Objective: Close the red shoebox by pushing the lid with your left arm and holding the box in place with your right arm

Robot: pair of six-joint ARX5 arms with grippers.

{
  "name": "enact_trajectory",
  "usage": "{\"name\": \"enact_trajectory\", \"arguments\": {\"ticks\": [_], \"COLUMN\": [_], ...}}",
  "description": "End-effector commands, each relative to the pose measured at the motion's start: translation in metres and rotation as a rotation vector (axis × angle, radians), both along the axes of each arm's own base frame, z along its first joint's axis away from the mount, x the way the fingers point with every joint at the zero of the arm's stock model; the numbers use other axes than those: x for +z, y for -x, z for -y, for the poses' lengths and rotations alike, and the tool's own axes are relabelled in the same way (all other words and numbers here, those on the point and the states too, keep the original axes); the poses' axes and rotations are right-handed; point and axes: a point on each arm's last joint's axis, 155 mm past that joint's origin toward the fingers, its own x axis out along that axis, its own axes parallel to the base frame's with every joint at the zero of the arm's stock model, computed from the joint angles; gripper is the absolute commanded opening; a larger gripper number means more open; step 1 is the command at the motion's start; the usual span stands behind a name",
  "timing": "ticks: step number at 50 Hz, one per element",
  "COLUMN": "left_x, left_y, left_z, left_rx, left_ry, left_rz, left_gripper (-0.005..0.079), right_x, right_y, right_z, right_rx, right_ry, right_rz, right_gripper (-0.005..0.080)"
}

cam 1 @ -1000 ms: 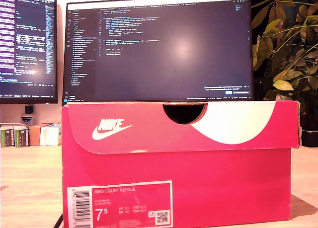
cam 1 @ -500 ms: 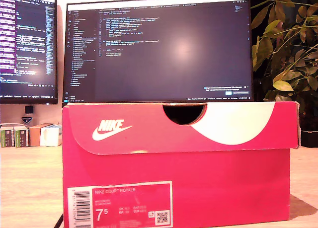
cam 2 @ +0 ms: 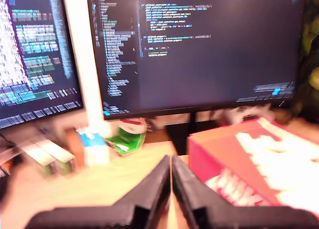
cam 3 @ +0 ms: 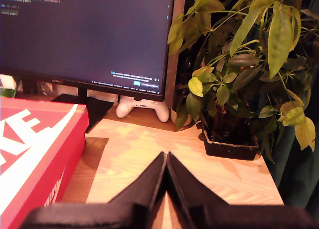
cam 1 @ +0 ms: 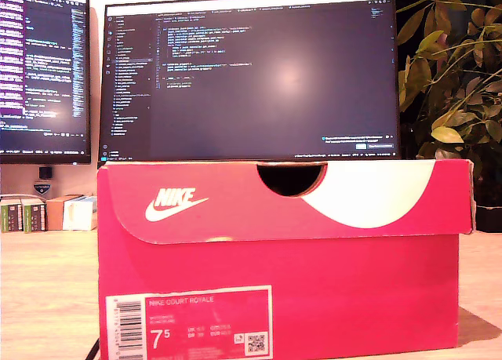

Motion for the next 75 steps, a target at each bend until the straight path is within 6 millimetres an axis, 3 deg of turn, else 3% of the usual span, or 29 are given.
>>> {"name": "enact_trajectory", "arguments": {"ticks": [1,12,31,43,52,62,75], "left_x": [-0.008,-0.027,-0.038,-0.042,-0.049,-0.075,-0.081], "left_y": [-0.003,-0.011,-0.021,-0.022,-0.023,-0.03,-0.032], "left_z": [-0.001,-0.002,-0.003,-0.003,-0.005,-0.006,-0.006], "left_rx": [0.004,0.003,0.002,0.003,0.008,0.009,0.007], "left_ry": [-0.043,-0.063,-0.129,-0.169,-0.183,-0.182,-0.175], "left_rz": [0.002,-0.028,0.004,0.008,-0.011,-0.063,-0.068], "left_gripper": [-0.0019,-0.0019,-0.0019,-0.0019,-0.0019,-0.0019,-0.0019], "right_x": [-0.006,-0.017,-0.024,-0.049,-0.056,-0.073,-0.096], "right_y": [-0.005,-0.014,-0.031,-0.037,-0.038,-0.042,-0.047], "right_z": [0.0,-0.005,-0.005,-0.005,-0.005,-0.005,-0.006], "right_rx": [-0.001,0.023,0.025,0.027,0.03,0.033,0.039], "right_ry": [0.0,0.001,0.044,0.075,0.111,0.125,0.09], "right_rz": [0.0,0.001,0.066,0.019,0.005,-0.03,-0.067], "right_gripper": [-0.0012,-0.0012,-0.0012,-0.0012,-0.0012,-0.0012,-0.0012]}}
